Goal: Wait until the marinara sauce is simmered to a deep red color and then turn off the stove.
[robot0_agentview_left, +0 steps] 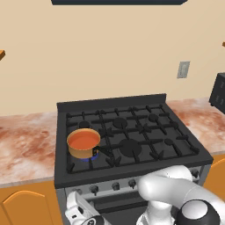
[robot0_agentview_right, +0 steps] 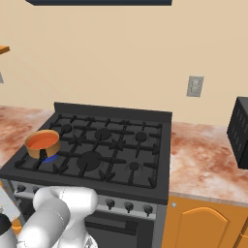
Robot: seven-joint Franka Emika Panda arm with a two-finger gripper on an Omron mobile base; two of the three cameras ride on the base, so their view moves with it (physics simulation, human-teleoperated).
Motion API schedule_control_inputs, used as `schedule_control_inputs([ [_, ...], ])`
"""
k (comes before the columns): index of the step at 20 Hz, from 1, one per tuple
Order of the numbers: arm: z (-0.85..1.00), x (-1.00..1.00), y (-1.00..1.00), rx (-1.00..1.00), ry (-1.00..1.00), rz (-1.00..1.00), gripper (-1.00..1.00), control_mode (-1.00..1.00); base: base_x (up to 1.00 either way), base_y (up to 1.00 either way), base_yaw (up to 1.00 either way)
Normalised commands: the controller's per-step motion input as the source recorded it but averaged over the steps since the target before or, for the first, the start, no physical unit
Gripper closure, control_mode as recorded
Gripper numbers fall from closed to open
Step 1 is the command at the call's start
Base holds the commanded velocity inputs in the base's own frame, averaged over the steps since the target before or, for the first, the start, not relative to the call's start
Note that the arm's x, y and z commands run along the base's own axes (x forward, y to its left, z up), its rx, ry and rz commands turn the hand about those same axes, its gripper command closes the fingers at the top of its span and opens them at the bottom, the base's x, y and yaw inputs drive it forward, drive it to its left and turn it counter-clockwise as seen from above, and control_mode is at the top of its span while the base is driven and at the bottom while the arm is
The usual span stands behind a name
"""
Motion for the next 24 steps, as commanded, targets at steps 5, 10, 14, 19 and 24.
schedule_control_inputs([
  [5,-0.07,0.22,0.00,0.00,-0.07,0.00,-1.00,-1.00,0.00,0.00,0.00],
  [10,-0.23,0.08,0.14,-0.02,-0.08,0.02,-1.00,-1.00,0.00,0.00,0.00],
  [14,-0.36,0.00,0.20,-0.01,-0.07,0.06,-1.00,-1.00,0.00,0.00,0.00],
  [19,-0.23,0.06,0.03,-0.02,-0.10,0.01,-1.00,-1.00,0.00,0.00,0.00],
  [24,-0.16,0.14,0.05,-0.03,-0.05,0.00,-1.00,-1.00,0.00,0.00,0.00],
])
